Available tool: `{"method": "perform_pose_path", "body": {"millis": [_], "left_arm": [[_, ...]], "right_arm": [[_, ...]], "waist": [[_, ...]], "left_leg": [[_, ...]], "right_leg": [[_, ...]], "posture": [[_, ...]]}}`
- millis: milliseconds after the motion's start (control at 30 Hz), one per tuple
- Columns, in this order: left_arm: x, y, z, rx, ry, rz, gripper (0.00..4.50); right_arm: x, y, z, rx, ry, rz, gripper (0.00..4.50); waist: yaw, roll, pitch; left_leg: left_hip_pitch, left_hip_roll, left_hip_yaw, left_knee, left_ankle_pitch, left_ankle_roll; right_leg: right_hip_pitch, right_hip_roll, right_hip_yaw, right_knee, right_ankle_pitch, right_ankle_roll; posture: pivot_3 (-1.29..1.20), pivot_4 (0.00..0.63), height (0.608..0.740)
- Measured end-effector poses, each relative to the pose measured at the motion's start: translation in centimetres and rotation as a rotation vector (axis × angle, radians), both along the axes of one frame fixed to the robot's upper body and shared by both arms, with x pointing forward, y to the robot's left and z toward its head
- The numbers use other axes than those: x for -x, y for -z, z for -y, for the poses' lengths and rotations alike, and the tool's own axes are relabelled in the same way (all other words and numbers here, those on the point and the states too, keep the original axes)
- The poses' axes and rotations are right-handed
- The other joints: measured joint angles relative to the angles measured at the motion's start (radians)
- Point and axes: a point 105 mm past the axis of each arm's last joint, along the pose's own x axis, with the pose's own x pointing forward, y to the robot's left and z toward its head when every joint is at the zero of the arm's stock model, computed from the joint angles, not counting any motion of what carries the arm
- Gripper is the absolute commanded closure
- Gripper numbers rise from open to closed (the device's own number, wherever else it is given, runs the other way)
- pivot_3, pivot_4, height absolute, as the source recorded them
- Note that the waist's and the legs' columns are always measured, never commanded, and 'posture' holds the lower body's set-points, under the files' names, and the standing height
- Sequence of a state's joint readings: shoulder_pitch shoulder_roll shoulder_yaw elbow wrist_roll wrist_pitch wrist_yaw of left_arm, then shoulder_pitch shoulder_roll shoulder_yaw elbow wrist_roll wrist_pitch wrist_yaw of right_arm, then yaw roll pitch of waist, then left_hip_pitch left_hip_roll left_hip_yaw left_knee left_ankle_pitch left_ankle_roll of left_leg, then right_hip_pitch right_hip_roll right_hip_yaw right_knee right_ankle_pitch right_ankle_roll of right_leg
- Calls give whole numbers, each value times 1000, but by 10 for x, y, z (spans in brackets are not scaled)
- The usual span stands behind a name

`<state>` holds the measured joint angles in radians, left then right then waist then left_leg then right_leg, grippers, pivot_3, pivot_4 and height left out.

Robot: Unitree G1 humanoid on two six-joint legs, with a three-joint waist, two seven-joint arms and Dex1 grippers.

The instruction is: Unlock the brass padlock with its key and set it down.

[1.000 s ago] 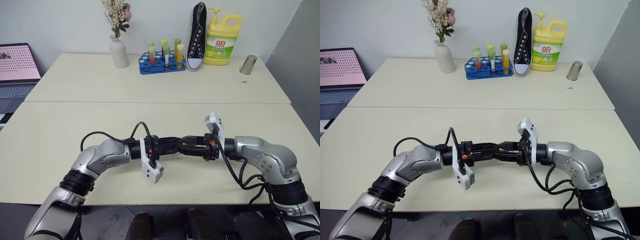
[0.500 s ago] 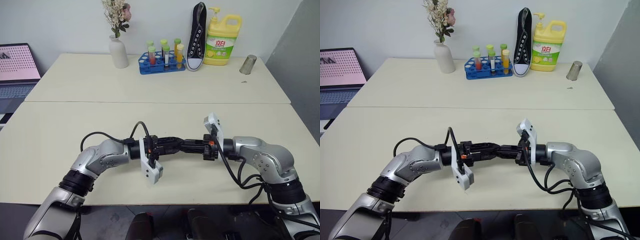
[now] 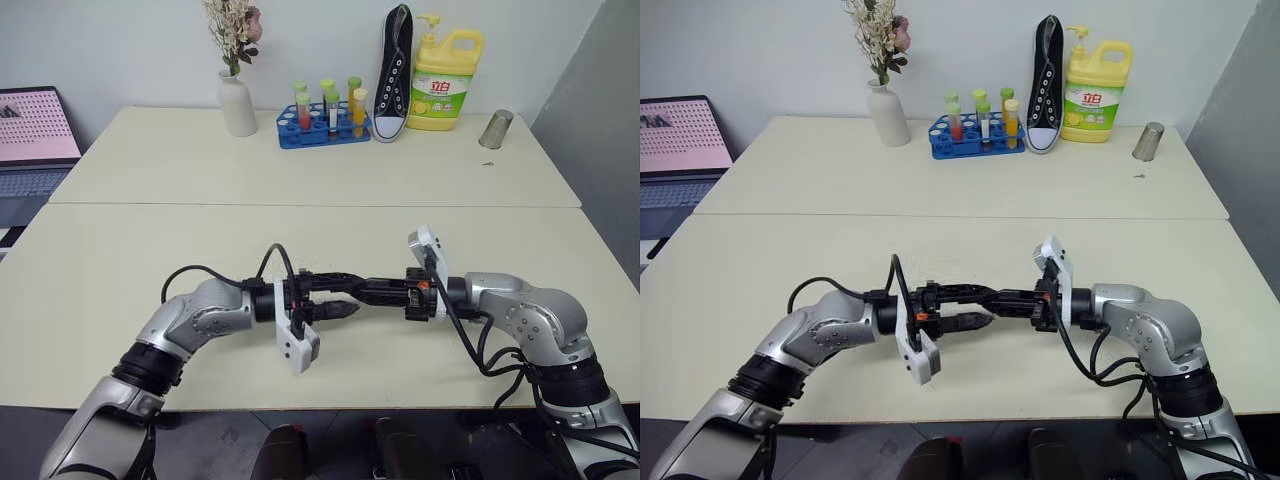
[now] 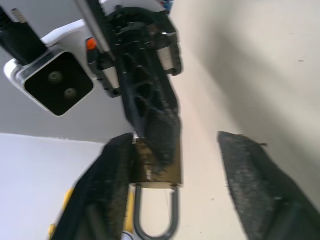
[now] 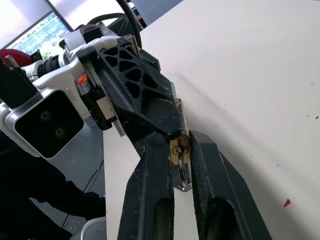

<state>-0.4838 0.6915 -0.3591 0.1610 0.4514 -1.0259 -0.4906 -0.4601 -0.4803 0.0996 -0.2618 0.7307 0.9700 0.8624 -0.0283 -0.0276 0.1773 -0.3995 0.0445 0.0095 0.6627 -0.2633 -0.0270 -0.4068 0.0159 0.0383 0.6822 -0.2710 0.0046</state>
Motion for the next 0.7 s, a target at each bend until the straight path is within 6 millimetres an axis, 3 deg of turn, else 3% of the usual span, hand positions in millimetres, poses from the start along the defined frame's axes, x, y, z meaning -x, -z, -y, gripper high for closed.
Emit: {"method": "perform_pose_path", "body": {"millis": [233, 400, 500, 600, 700], "left_arm": [[17, -2, 0, 53, 7, -46, 1349], [13, -29, -5, 228, -81, -125, 2509], [-4, -50, -20, 364, -200, -198, 3505], [-22, -53, -33, 451, -308, -359, 4464], [-40, -43, -45, 486, -407, -581, 4500]], "right_arm": [[-4, 0, 5, 11, 31, 6, 4376], [-11, 3, 16, 48, 71, 35, 4376], [-13, 3, 20, 74, 68, 72, 4376], [-13, 2, 20, 71, 54, 93, 4376], [-11, -1, 21, 71, 32, 105, 4376]], "waist": [[0, 0, 0], [0, 0, 0], [0, 0, 0], [0, 0, 0], [-1, 0, 0]], "left_leg": [[0, 0, 0, 0, 0, 0], [0, 0, 0, 0, 0, 0], [0, 0, -1, 0, 0, 0], [0, 0, -1, 0, 0, 0], [0, 0, -1, 0, 0, 0]], "right_leg": [[0, 0, 0, 0, 0, 0], [0, 0, 0, 0, 0, 0], [0, 0, 0, 0, 0, 0], [0, 1, -1, 0, 0, 0], [0, 1, -1, 0, 0, 0]], "posture": [[0, 150, 740], [0, 150, 740], [0, 150, 740], [0, 150, 740], [0, 150, 740]]}}
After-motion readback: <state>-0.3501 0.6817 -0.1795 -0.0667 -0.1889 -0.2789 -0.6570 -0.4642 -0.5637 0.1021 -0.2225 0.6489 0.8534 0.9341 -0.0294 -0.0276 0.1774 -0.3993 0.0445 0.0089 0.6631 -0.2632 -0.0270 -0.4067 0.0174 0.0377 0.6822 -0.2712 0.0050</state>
